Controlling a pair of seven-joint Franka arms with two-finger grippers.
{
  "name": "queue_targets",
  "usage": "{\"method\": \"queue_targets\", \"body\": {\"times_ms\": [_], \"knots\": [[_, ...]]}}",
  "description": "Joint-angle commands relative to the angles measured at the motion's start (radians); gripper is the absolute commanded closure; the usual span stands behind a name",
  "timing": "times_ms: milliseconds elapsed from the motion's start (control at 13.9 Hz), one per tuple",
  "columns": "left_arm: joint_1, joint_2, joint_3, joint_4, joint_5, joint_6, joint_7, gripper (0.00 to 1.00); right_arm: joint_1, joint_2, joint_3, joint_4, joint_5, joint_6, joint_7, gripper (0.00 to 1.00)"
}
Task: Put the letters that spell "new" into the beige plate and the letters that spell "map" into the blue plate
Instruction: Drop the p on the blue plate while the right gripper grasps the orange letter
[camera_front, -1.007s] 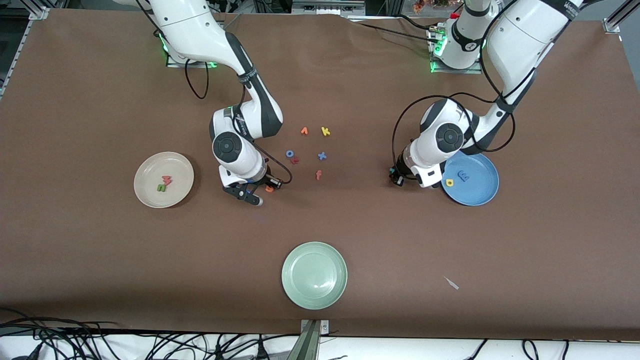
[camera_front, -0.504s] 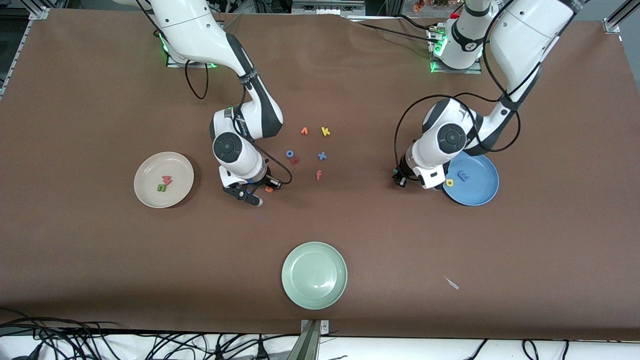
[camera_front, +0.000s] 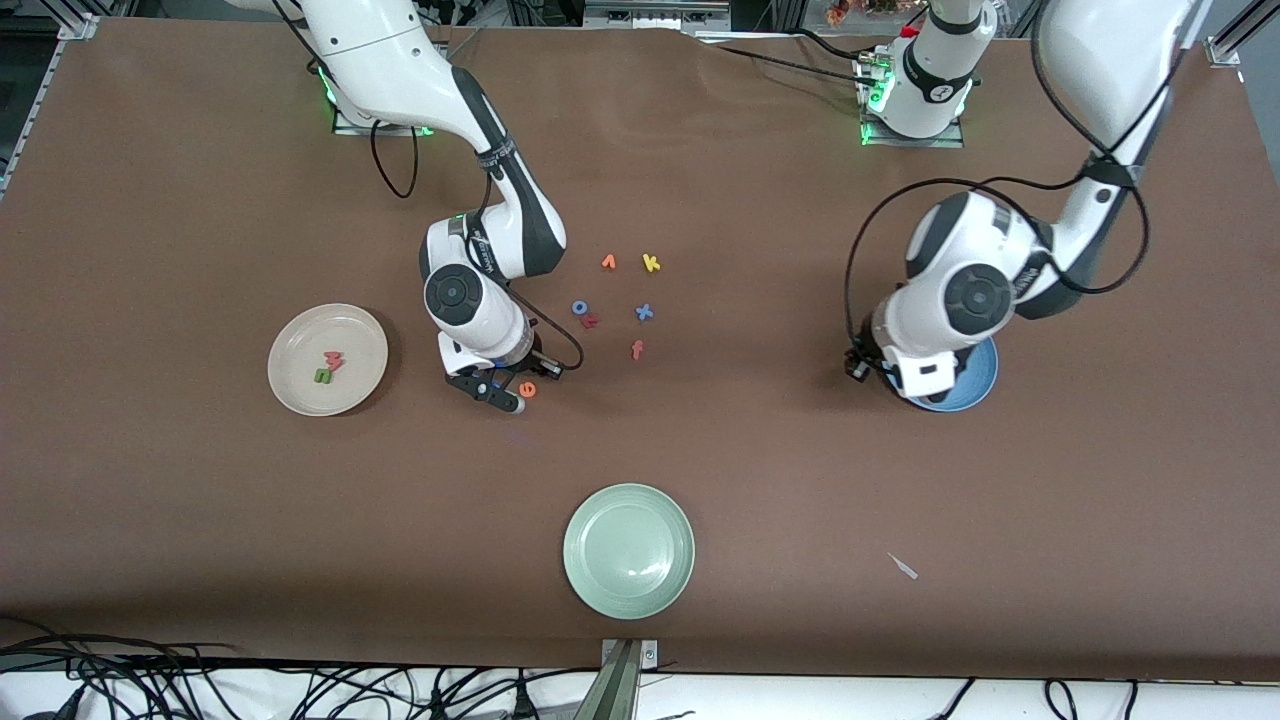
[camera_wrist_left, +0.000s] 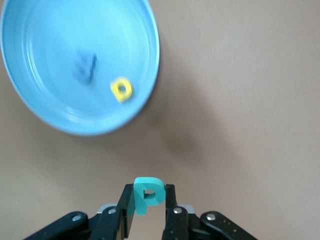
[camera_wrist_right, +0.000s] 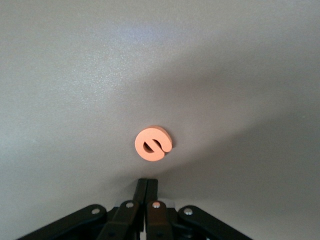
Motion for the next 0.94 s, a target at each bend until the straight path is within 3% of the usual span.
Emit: {"method": "queue_targets", "body": {"times_ms": [0, 72, 144, 216, 288, 360, 432, 504, 864], "knots": [[0.088, 0.013, -0.003, -0.004, 0.055, -0.02, 0.181, 0.8, 0.008, 0.001, -0.004, 0.024, 0.027, -0.027, -0.013, 0.95], [0.12, 0.022, -0.003, -0.018, 0.075, -0.017, 0.232, 0.8, 0.007, -0.002, -0.009, 0.058, 0.025, -0.096, -0.016, 0.94], [0.147, 0.036, -0.003, -0.018, 0.096, -0.016, 0.271, 0.8, 0.004, -0.005, -0.013, 0.084, 0.019, -0.15, -0.021, 0.86], [0.164, 0.047, -0.005, -0.018, 0.113, -0.014, 0.297, 0.79, -0.001, -0.005, -0.018, 0.101, 0.007, -0.178, -0.03, 0.53], [0.176, 0.059, -0.005, -0.017, 0.132, -0.011, 0.324, 0.75, -0.002, -0.003, -0.028, 0.102, -0.006, -0.183, -0.066, 0.31], [0.19, 0.071, -0.003, -0.014, 0.159, -0.01, 0.364, 0.68, -0.005, -0.003, -0.03, 0.102, -0.009, -0.187, -0.112, 0.16], [0.213, 0.079, -0.005, -0.009, 0.178, -0.01, 0.415, 0.4, -0.007, -0.003, -0.035, 0.102, -0.009, -0.193, -0.155, 0.08], [0.23, 0.077, -0.006, -0.006, 0.179, -0.01, 0.477, 0.0, -0.008, -0.002, -0.038, 0.102, -0.009, -0.193, -0.194, 0.07], [0.224, 0.035, -0.028, 0.049, 0.166, -0.026, 0.567, 0.0, -0.031, 0.012, -0.036, 0.105, -0.067, -0.193, -0.326, 0.07]]}}
